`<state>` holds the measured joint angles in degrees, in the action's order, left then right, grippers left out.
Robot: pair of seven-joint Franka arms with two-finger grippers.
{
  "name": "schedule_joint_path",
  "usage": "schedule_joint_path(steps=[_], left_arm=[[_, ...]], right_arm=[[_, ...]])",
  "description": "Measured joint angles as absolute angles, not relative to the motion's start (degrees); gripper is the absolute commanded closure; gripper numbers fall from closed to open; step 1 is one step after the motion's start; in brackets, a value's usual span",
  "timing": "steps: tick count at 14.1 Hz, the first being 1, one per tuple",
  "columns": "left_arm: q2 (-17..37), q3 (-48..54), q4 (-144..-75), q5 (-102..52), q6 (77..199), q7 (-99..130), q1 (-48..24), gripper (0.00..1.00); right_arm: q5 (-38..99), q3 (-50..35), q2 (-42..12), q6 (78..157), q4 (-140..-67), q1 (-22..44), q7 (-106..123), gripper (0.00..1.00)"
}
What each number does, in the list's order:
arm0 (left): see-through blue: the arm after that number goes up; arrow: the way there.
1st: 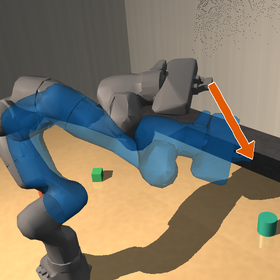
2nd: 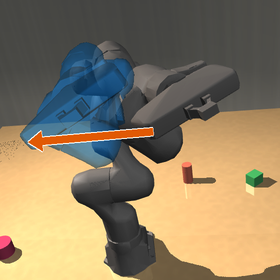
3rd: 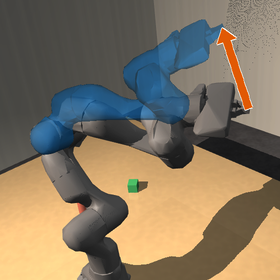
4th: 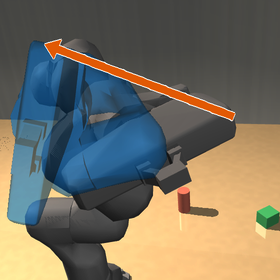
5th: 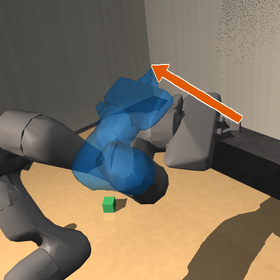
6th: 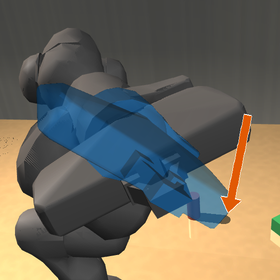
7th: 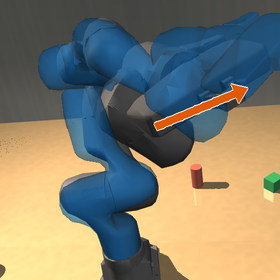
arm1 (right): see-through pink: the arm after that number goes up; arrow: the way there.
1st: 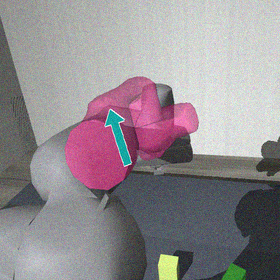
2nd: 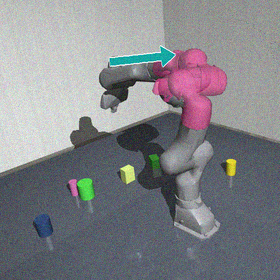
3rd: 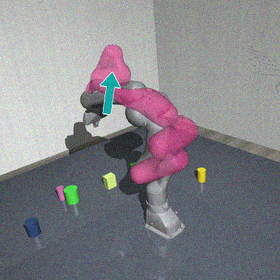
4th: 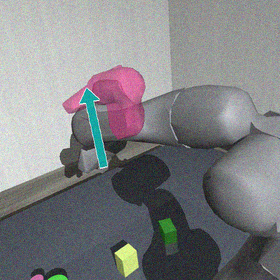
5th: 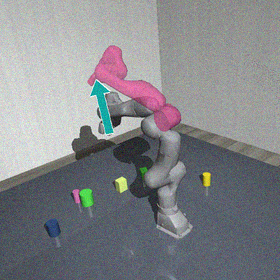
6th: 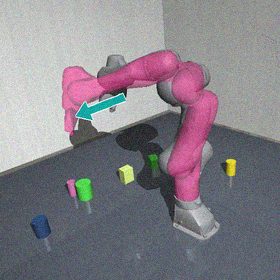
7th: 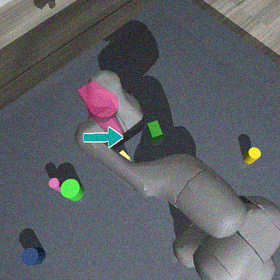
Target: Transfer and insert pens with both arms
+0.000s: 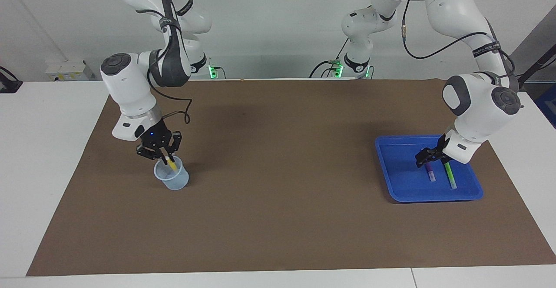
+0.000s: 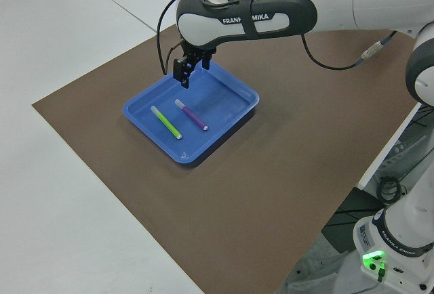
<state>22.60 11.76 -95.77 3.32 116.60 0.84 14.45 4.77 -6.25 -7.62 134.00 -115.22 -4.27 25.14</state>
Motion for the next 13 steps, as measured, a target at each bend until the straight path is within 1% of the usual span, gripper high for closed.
schedule_joint_path(steps=[5,6,8,9,13], left_arm=[[24.7,11.7,-95.7,6.1,117.5,-4.7,16.5,0.02],[25.1,11.7,-95.6,6.1,117.6,-5.9,17.0,0.03],[26.0,11.7,-95.1,6.2,118.5,-8.0,17.6,0.04],[26.5,11.7,-94.9,6.2,119.0,-8.9,17.9,0.05],[27.4,12.1,-94.8,6.2,119.3,-9.7,18.3,0.16]], right_arm=[[5.2,-6.2,-7.6,138.1,-117.9,-4.5,25.1,1.0],[5.2,-6.2,-7.6,138.2,-118.1,-4.5,25.1,0.82],[5.2,-6.2,-7.6,138.2,-118.2,-4.6,25.1,0.0],[5.2,-6.2,-7.6,138.2,-118.3,-4.6,25.1,0.0],[5.3,-6.2,-7.6,138.2,-118.3,-4.6,25.1,0.0]])
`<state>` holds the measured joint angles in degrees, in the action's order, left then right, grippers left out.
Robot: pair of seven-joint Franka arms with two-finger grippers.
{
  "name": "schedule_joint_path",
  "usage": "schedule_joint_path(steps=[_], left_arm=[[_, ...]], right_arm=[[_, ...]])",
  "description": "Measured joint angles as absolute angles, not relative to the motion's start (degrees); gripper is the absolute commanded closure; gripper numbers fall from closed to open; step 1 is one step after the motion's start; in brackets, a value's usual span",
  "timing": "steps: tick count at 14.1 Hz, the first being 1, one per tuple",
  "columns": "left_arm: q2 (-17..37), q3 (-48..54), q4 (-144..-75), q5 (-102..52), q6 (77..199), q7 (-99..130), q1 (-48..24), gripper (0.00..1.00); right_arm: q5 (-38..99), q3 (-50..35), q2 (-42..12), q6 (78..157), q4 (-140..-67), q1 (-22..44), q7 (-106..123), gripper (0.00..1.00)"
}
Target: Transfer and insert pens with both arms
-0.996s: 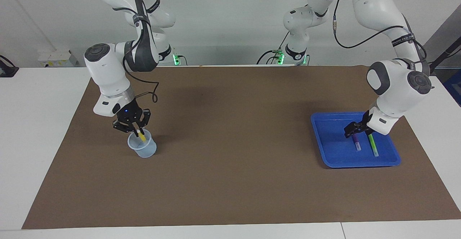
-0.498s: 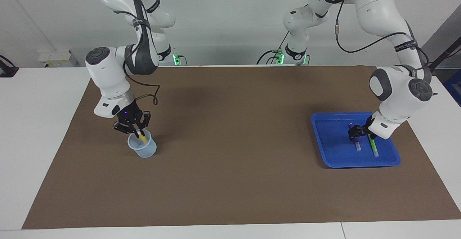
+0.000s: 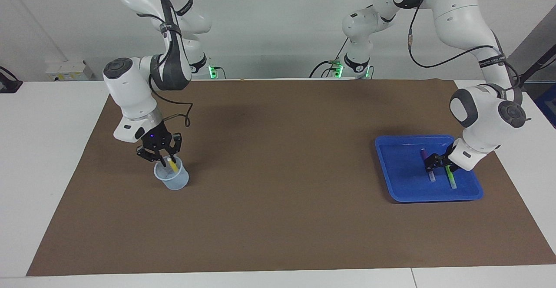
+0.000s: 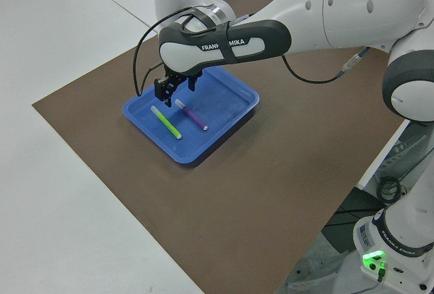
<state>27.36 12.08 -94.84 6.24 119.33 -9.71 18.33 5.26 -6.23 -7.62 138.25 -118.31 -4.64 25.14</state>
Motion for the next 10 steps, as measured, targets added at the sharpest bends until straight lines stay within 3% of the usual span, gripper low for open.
schedule_joint_path(steps=[2,10], left_arm=[[27.4,12.1,-95.4,6.2,119.3,-10.0,18.3,0.22],[27.5,12.0,-97.9,6.2,119.8,-12.6,19.0,0.3]], right_arm=[[5.3,-6.2,-7.6,138.2,-118.3,-4.7,25.1,0.0],[8.0,-6.4,-6.6,133.3,-115.7,-4.6,24.7,0.0]])
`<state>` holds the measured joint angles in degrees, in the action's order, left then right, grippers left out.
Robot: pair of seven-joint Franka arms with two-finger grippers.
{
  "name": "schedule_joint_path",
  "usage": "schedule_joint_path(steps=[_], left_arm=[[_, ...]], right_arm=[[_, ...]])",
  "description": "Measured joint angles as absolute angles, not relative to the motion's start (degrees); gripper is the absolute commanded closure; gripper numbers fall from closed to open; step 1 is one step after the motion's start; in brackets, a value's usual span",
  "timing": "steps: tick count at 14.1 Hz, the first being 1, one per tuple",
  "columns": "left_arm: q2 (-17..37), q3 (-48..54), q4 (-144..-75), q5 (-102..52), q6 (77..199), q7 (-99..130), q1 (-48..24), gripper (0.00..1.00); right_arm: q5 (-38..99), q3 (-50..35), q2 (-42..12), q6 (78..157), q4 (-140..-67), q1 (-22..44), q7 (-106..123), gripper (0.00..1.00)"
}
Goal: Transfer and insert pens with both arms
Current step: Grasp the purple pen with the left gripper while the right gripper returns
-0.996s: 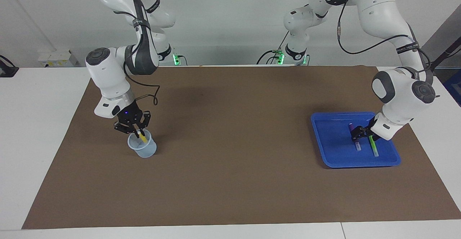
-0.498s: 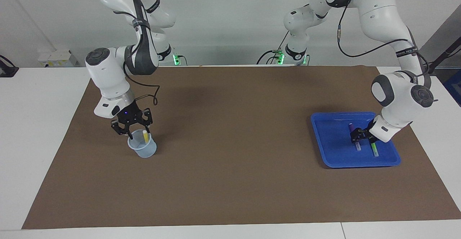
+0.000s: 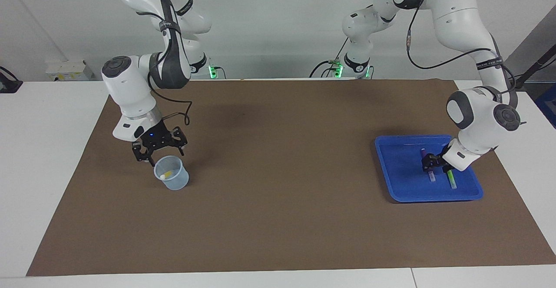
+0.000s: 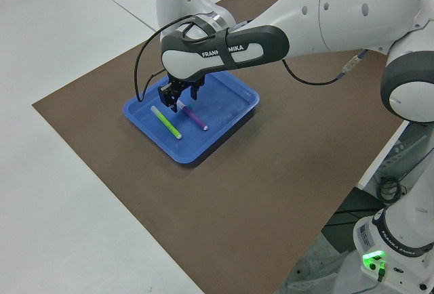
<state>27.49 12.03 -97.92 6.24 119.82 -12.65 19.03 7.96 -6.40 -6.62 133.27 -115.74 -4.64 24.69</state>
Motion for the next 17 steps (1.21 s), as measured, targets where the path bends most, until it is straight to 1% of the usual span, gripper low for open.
schedule_joint_path(steps=[2,5,6,8,9,10,11,12,14,17], left_arm=[[27.5,12.0,-98.5,6.2,120.1,-12.7,19.2,0.34],[27.4,12.1,-98.6,6.2,120.1,-12.8,19.2,0.47],[27.4,12.1,-98.6,6.2,120.1,-12.8,19.2,0.49],[27.4,12.1,-98.8,6.2,120.1,-12.8,19.2,0.5],[27.4,12.1,-99.0,6.2,120.1,-12.8,19.2,0.54],[27.3,12.1,-99.3,6.2,120.1,-12.8,19.2,0.68],[27.2,12.1,-99.5,6.2,120.1,-12.8,19.2,0.86],[27.2,12.1,-99.6,6.2,120.1,-12.8,19.2,1.0],[27.2,12.1,-99.6,6.2,120.1,-12.8,19.2,1.0],[27.1,12.2,-99.6,5.8,120.0,-12.8,19.2,1.0]], right_arm=[[8.0,-7.0,-5.8,131.0,-114.3,-4.4,20.3,0.0],[8.0,-8.5,-4.3,129.1,-112.5,-1.6,11.5,0.0],[8.0,-8.7,-3.8,128.9,-112.1,-0.1,8.6,0.0],[8.0,-9.0,-3.1,128.3,-111.3,2.5,2.6,0.0],[8.2,-9.2,-3.0,128.2,-110.9,3.2,0.1,0.0],[9.2,-9.4,-3.0,128.2,-110.6,3.6,-1.9,0.0],[11.7,-9.8,-3.0,128.2,-110.3,3.7,-3.5,0.0],[15.2,-10.2,-3.0,128.2,-110.0,3.7,-5.4,0.0],[20.5,-11.4,-3.0,128.2,-109.6,3.8,-9.8,0.0],[21.8,-12.7,-3.0,129.2,-109.3,6.6,-18.6,0.0]])
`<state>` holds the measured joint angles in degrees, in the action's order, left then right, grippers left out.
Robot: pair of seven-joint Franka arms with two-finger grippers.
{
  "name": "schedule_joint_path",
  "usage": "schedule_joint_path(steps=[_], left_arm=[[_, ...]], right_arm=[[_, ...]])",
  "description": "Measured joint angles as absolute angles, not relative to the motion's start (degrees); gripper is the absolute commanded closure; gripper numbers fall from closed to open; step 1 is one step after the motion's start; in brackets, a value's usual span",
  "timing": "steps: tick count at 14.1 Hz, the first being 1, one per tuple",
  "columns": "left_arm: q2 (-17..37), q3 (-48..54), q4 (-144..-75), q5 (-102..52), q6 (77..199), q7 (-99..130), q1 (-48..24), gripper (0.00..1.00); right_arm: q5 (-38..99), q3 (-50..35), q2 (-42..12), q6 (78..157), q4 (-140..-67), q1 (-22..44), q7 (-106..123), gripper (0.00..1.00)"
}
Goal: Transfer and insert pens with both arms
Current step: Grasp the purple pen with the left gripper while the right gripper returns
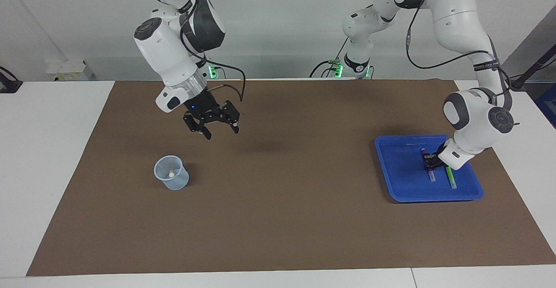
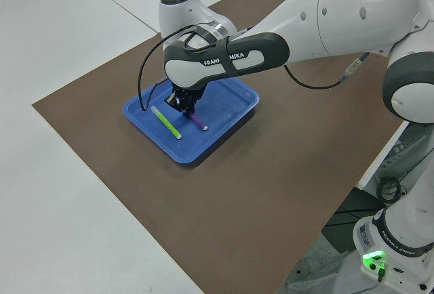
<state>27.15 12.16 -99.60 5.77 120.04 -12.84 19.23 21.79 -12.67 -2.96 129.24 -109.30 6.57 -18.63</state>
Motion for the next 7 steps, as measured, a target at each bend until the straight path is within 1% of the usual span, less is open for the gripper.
schedule_joint_path(steps=[3,5,7], left_arm=[[27.0,12.5,-99.5,5.7,119.3,-12.8,19.2,1.0],[26.7,12.8,-98.7,5.5,117.7,-12.8,19.1,1.0],[26.4,12.7,-97.7,3.1,116.6,-12.7,19.2,1.0]], right_arm=[[22.3,-12.9,-3.0,132.0,-109.3,10.2,-26.9,0.0],[25.9,-12.9,-3.0,133.4,-109.3,12.0,-31.6,0.0],[28.2,-12.9,-3.2,136.6,-109.3,14.0,-36.7,0.0]])
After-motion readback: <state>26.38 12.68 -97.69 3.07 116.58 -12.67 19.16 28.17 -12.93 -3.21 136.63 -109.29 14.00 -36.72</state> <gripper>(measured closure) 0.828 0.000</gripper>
